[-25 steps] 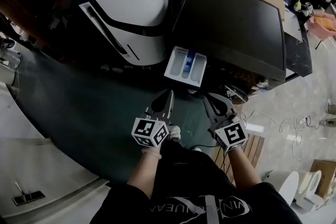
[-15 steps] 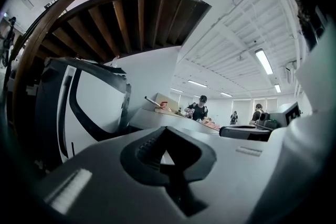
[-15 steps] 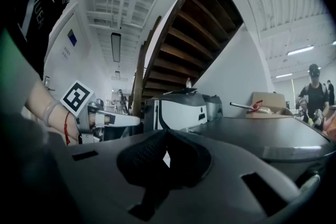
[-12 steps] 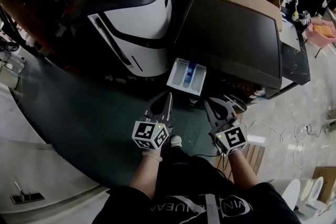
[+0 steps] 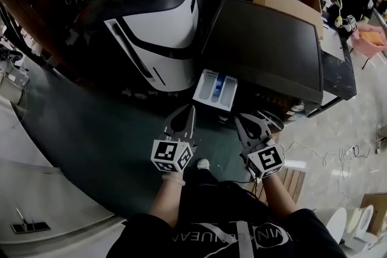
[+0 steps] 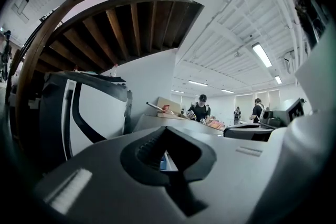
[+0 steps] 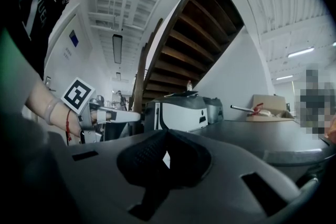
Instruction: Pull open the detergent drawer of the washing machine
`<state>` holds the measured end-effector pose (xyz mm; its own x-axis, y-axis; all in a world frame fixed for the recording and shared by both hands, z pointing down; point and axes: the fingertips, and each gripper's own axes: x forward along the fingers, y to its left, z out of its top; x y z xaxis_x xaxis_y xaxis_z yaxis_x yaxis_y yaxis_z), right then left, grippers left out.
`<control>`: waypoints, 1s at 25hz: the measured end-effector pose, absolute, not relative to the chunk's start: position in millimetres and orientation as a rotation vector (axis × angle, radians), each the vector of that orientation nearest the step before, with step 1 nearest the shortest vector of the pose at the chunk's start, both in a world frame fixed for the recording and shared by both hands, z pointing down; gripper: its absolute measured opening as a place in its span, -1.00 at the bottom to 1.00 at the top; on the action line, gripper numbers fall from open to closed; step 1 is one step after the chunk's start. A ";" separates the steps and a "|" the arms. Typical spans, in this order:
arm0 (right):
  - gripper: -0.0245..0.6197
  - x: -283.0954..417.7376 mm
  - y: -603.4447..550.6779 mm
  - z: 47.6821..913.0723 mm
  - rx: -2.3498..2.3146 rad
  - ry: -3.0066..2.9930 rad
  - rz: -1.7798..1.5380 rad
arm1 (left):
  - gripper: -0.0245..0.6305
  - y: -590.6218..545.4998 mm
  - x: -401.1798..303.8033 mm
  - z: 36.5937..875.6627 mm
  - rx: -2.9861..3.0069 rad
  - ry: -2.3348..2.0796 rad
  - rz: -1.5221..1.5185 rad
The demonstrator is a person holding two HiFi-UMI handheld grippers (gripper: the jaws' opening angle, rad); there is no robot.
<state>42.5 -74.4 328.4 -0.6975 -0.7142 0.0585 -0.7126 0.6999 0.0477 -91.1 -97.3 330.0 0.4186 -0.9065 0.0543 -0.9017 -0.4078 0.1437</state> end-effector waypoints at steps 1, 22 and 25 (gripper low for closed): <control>-0.89 42.7 -74.3 328.8 1.191 -2.829 -0.034 | -0.90 -96.7 -91.9 330.1 2.516 -1.621 -0.047; -0.89 49.6 -75.7 319.5 1.229 -2.828 -0.063 | -0.90 -86.3 -101.1 327.2 2.522 -1.706 0.018; -0.89 50.4 -73.9 319.4 1.232 -2.832 -0.057 | -0.90 -83.1 -102.4 327.8 2.513 -1.713 0.024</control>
